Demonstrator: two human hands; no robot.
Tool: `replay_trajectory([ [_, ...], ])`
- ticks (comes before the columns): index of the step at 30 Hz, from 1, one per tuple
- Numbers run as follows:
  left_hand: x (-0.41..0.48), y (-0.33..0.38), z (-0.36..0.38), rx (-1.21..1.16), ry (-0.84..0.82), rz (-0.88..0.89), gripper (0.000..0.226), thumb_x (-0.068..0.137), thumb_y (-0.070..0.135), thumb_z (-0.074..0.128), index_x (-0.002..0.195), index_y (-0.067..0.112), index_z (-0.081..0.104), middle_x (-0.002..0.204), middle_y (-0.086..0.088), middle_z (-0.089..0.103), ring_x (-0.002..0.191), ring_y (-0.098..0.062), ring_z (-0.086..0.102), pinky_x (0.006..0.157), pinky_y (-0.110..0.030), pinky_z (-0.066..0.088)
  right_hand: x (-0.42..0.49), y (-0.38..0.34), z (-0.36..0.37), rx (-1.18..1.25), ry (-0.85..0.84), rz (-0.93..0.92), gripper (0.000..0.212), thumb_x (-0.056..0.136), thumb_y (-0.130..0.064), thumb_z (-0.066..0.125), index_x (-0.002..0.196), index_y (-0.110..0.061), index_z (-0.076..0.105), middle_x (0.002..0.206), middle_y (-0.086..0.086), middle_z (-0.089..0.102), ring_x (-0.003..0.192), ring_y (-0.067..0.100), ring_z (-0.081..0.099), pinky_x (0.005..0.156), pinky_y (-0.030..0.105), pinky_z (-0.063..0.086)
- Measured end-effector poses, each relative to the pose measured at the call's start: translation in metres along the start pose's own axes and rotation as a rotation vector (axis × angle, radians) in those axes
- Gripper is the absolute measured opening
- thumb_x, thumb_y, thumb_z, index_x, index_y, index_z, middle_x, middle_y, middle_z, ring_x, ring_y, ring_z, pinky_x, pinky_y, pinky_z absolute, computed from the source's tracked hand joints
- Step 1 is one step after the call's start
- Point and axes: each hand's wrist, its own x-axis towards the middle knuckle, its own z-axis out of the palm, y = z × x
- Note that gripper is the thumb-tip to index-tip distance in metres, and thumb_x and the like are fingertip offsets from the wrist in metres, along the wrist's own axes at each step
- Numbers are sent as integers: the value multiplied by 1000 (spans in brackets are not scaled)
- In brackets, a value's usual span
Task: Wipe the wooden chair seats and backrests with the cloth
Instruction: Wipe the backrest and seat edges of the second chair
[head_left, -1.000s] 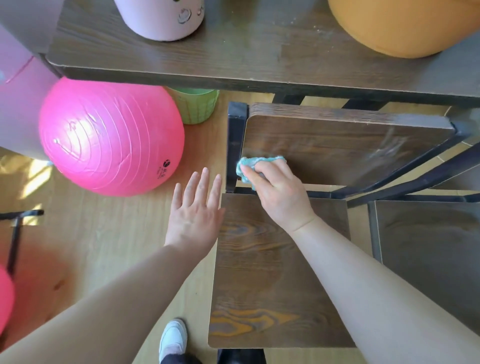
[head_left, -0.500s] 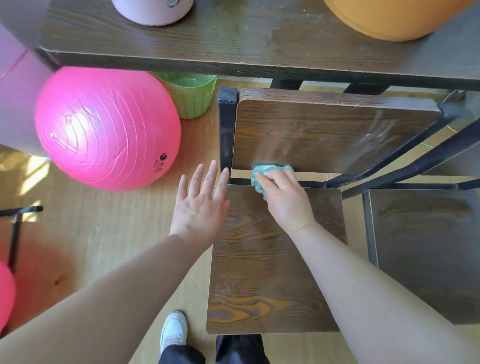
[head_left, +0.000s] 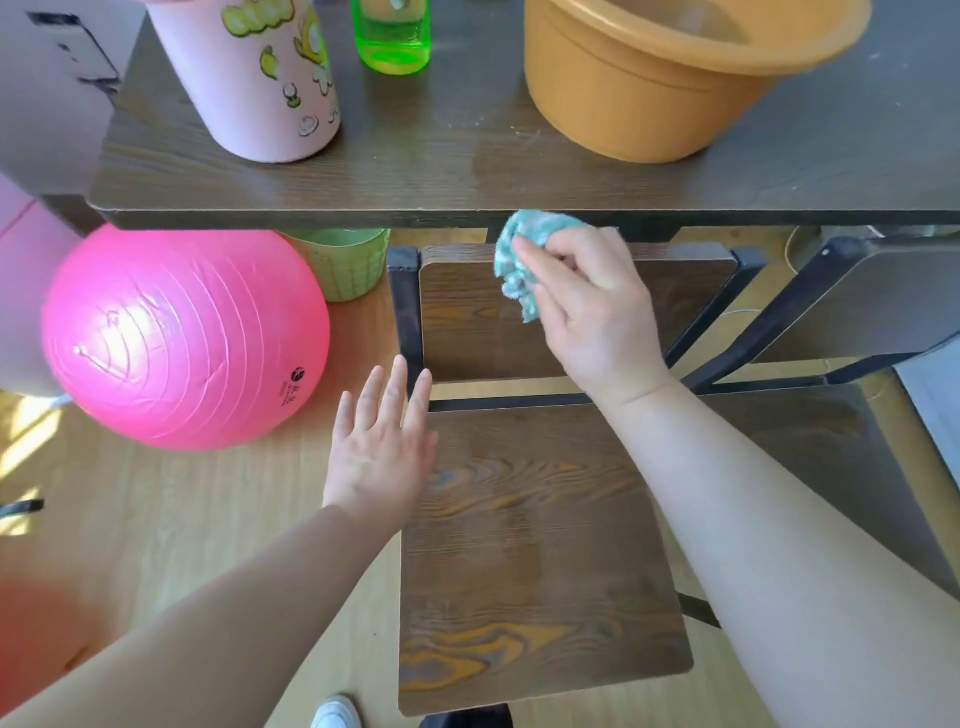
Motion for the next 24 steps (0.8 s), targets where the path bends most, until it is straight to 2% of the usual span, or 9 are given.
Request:
replay_trajectory([
  [5, 3, 0, 9, -6, 3, 6, 63, 105, 42, 20, 157, 24, -11, 166, -4, -13, 153, -26, -10, 123, -48, 5, -28, 15, 31, -1, -92, -32, 38, 88, -6, 68, 125, -3, 64, 103, 12, 63, 98, 24, 52, 78, 32, 55],
  [7, 4, 1, 14, -8, -6, 12, 64, 105, 42, 23, 157, 24, -9, 166, -5, -12, 153, -27, -8, 123, -49, 6, -49, 20, 48, 3, -163, -33, 40, 85, -3, 71, 124, -3, 64, 105, 12, 62, 99, 27, 54, 76, 37, 59],
  [12, 6, 4, 31, -19, -6, 29, 64, 104, 38, 33, 159, 21, 4, 167, -7, 0, 153, -30, 3, 122, -52, 12, -106, 34, 87, 15, -301, 13, 42, 79, 6, 73, 119, -5, 67, 103, 10, 62, 94, 34, 58, 61, 43, 59],
  [15, 5, 5, 43, -9, -26, 26, 64, 104, 38, 32, 158, 21, 2, 167, -7, -2, 153, -31, 1, 122, -52, 12, -124, 41, 103, 2, -331, 5, 44, 76, 4, 76, 118, -7, 67, 104, 7, 59, 96, 30, 52, 59, 40, 58],
  [18, 2, 8, 50, -9, -41, 29, 65, 103, 39, 29, 158, 22, -1, 167, -7, -3, 153, -31, 1, 121, -53, 12, -135, 44, 113, 4, -392, 10, 44, 75, 4, 76, 116, -9, 68, 101, 5, 59, 94, 27, 47, 52, 33, 50],
  [21, -1, 12, 50, -3, -30, 33, 65, 101, 41, 23, 157, 22, -4, 166, -8, -3, 153, -31, 2, 121, -54, 13, -141, 45, 114, 13, -463, 14, 47, 72, 3, 78, 116, -10, 66, 102, 3, 56, 96, 25, 48, 49, 30, 46],
  [24, -2, 19, 42, 8, -7, 36, 65, 100, 41, 22, 158, 21, 0, 166, -9, -2, 153, -32, 3, 122, -53, 13, -140, 39, 107, 60, -474, 70, 52, 70, 3, 80, 117, -12, 62, 103, -3, 46, 93, 24, 51, 49, 28, 45],
])
